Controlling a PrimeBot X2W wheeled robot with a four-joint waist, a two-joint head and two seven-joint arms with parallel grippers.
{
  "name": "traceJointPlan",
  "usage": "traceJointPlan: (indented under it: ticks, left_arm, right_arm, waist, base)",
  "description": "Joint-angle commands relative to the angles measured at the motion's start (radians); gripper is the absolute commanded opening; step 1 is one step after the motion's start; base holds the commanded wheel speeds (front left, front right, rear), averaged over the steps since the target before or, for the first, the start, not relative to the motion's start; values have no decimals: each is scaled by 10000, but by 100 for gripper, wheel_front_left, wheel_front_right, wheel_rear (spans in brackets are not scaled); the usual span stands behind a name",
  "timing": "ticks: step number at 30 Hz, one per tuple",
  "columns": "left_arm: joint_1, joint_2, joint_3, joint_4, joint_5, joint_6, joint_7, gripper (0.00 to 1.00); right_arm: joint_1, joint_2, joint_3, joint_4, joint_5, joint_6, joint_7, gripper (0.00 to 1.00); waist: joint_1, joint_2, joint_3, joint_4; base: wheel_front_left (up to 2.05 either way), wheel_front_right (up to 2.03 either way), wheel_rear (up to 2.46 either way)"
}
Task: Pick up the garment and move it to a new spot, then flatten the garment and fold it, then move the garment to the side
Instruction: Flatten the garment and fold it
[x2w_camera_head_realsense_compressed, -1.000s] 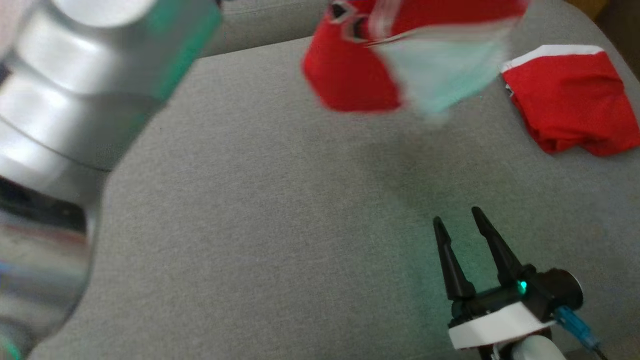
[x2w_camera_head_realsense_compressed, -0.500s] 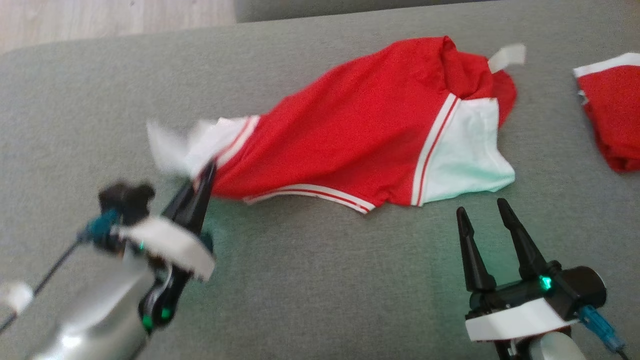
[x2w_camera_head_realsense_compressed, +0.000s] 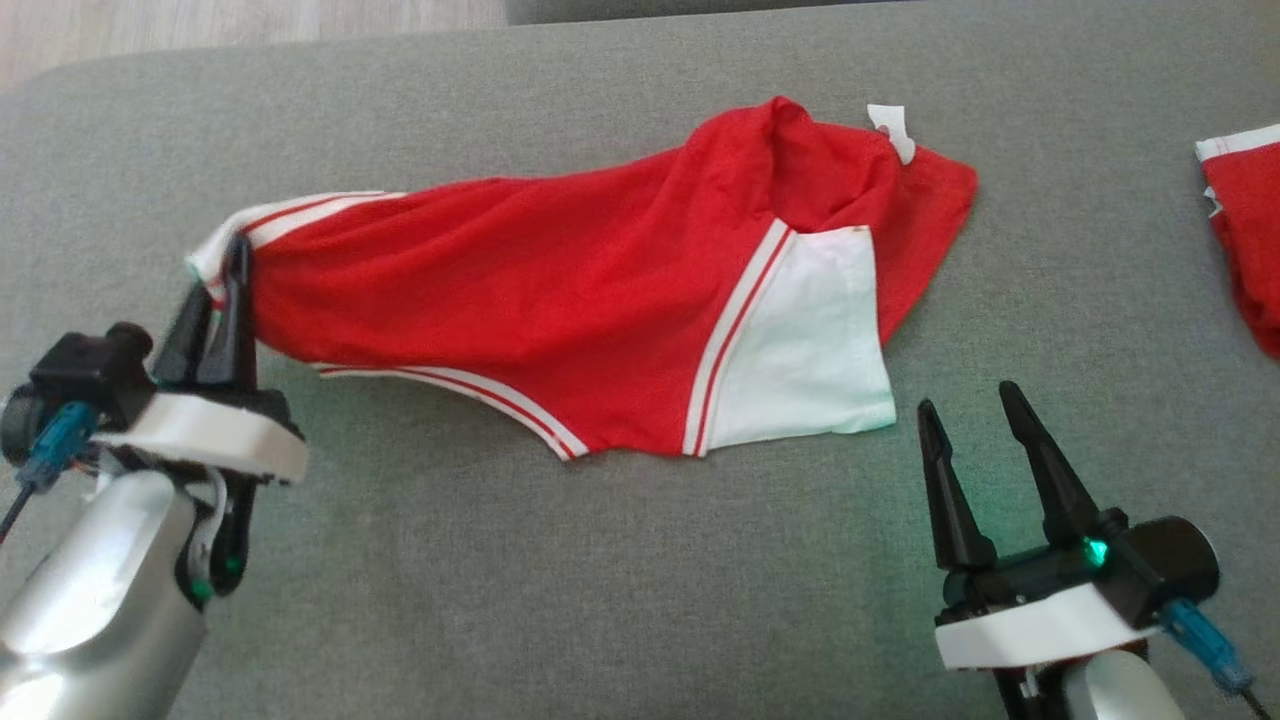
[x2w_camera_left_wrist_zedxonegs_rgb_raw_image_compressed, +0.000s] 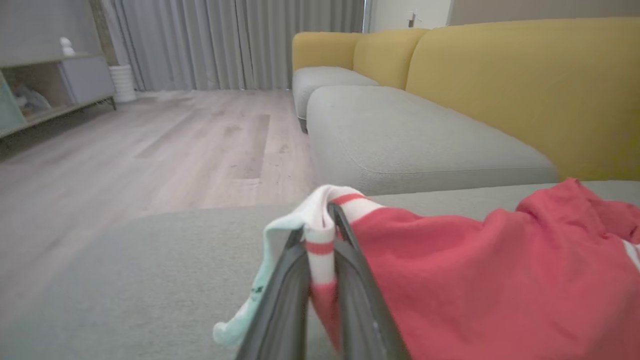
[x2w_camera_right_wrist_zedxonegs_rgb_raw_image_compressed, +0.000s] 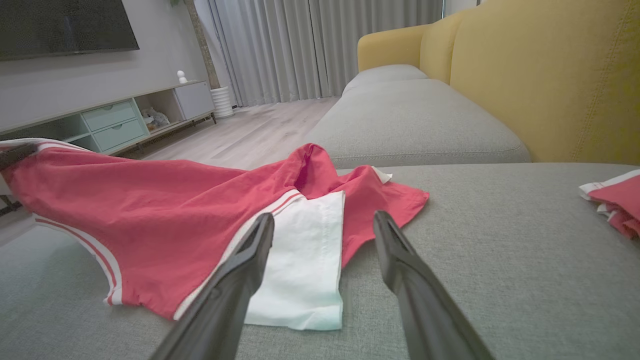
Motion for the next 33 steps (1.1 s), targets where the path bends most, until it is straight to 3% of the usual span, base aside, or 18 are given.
traceJointPlan:
  ticks: [1, 2, 7, 11, 15, 23, 33]
  left_arm:
    - [-462, 243, 694, -136, 283, 164, -122, 49]
    - [-493, 116, 956, -57, 547, 354, -122, 100]
    - [-562, -374, 1126, -324, 2372, 1243, -123, 100]
    - [-545, -1008, 69, -831, 3456, 1280, -123, 100]
    - [-735, -1915, -1309, -1062, 4069, 878, 358, 100]
    - [-1422, -3517, -3638, -332, 4798, -400, 1745, 100]
    - [-2056, -4194, -4446, 1040, 4700, -1281, 2648, 100]
  right_arm:
    - [-264, -148, 269, -256, -70, 65, -36, 100]
    - [-294, -145, 312, -250, -69, 65, -36, 100]
    - [-304, -119, 274, -275, -56, 65, -36, 100]
    - [-289, -96, 183, -331, -31, 65, -36, 100]
    - [-308, -48, 16, -434, -10, 65, -36, 100]
    - [-491, 45, -45, -586, -15, 65, -36, 100]
    - [-580, 192, 57, -555, 28, 65, -36, 100]
  waist:
    - [0, 0, 19, -31]
    - [0, 0, 43, -69]
    - [0, 0, 145, -265]
    - [0, 0, 262, -447]
    - [0, 0, 469, -700]
    - [0, 0, 1089, -1516]
    - [0, 0, 1522, -2512]
  base:
    - [0, 0, 0]
    - [0, 0, 0]
    - [0, 0, 0]
    - [0, 0, 0]
    - [0, 0, 0]
    - [0, 0, 0]
    - [0, 0, 0]
